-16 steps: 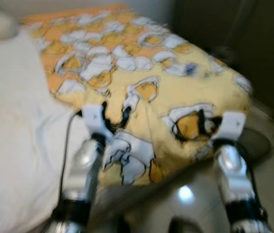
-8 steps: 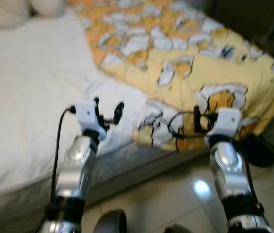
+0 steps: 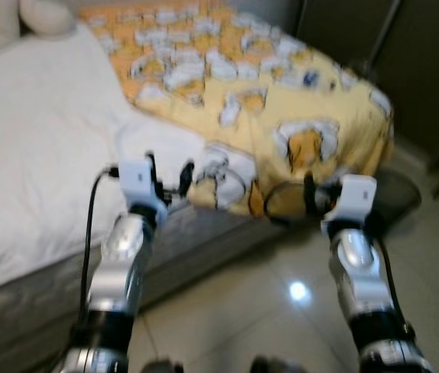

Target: Clean up the room

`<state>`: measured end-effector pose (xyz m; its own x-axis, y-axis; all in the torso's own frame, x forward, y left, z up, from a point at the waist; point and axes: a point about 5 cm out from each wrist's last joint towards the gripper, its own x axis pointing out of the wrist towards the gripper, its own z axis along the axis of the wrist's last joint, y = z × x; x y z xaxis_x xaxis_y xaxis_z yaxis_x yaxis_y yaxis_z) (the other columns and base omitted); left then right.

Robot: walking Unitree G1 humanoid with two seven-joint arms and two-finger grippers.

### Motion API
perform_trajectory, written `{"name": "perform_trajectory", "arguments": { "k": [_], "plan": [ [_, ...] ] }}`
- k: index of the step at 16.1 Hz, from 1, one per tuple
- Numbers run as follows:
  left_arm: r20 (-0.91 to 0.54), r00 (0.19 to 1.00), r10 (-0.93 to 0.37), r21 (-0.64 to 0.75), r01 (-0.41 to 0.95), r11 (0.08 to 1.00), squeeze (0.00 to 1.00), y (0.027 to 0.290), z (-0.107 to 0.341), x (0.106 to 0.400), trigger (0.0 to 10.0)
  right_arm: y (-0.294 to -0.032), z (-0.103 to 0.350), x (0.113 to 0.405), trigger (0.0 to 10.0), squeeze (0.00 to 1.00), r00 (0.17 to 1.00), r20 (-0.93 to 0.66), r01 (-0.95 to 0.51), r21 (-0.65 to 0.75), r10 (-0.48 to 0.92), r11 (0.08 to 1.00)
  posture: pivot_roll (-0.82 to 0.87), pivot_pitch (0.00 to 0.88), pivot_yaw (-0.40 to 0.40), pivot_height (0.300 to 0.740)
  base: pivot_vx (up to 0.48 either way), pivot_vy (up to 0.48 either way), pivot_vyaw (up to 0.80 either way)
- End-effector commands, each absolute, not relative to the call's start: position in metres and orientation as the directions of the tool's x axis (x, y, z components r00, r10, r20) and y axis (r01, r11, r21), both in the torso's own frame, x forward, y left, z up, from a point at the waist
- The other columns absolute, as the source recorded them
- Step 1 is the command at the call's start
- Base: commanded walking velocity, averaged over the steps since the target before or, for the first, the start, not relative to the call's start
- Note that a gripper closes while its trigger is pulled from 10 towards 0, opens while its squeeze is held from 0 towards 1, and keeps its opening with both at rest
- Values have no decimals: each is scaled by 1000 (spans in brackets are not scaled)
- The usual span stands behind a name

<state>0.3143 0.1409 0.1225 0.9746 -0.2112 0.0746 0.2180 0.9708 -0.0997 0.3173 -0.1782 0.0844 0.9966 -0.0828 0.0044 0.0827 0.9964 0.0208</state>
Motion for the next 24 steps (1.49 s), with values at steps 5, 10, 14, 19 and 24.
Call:
{"name": "perform_trajectory", "arguments": {
  "k": [5,10,14,19,24],
  "plan": [
    [67,980,-186,-80,191,978,0,139,121,317,10000,-180,84,319,10000,0,997,6,82,13,-82,997,32,26,-7,732,0,0,-305],
    [-35,997,-66,-51,64,997,0,175,88,267,10000,-194,72,277,10000,0,990,39,129,64,-132,989,29,37,-24,732,0,0,0],
    [-1,997,-71,-73,71,995,0,168,96,274,10000,-190,63,271,10000,0,996,-2,92,24,-92,995,26,40,-32,732,120,0,0],
    [32,997,-77,-72,79,994,0,165,107,282,10000,-186,72,276,10000,0,997,16,80,24,-81,997,19,57,-29,732,480,0,0],
    [30,997,-68,-97,71,993,0,163,108,289,10000,-190,75,283,10000,0,996,16,89,18,-89,996,19,52,-29,732,480,0,0]
  ]
}}
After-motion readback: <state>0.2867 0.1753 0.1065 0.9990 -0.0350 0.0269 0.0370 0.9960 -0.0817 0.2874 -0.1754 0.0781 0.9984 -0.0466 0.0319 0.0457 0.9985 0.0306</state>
